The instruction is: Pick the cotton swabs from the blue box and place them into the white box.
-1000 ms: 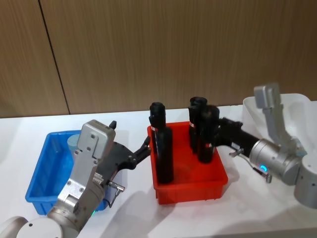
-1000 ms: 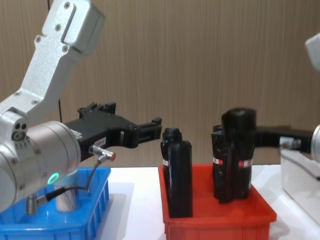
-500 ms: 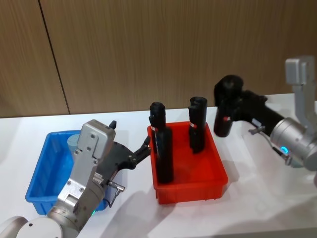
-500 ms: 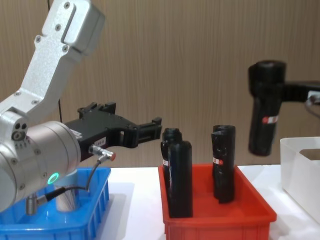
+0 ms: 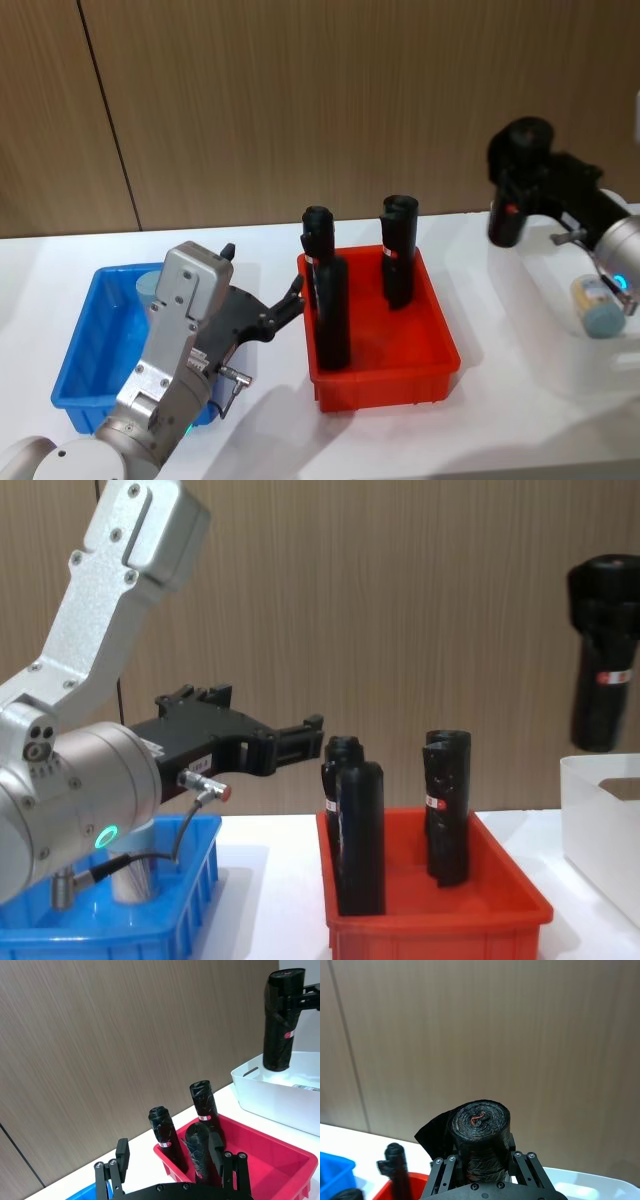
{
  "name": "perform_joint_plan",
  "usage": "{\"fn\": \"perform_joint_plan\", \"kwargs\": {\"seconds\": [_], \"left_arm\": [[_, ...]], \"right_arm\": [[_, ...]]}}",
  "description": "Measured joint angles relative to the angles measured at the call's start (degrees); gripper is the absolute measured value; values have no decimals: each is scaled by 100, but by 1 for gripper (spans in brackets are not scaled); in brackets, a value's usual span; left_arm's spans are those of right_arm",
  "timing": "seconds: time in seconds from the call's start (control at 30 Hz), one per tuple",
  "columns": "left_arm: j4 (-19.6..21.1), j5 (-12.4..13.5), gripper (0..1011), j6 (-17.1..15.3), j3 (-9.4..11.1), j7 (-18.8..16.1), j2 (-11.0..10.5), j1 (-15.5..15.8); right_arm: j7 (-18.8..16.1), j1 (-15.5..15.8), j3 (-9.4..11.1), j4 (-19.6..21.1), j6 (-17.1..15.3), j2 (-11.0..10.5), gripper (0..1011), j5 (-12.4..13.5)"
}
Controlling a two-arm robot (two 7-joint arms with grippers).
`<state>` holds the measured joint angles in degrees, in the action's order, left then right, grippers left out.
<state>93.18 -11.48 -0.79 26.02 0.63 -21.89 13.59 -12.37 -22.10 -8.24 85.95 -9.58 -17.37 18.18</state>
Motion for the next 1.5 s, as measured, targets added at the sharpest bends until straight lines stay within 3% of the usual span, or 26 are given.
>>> {"fn": "perform_joint_plan", "kwargs": {"seconds": [0.43,1.13,1.5], "left_arm": [[0,0,1003,0,0,0,0,0],[0,0,1003,0,0,0,0,0],[0,0,1003,0,0,0,0,0]], "right_arm": [[515,-2,182,-142,-143,-137,453,-110],[691,-258,276,-971,-229,-134,453,-123],[658,-300,304,-1170,-208,-132,765,-91]]}}
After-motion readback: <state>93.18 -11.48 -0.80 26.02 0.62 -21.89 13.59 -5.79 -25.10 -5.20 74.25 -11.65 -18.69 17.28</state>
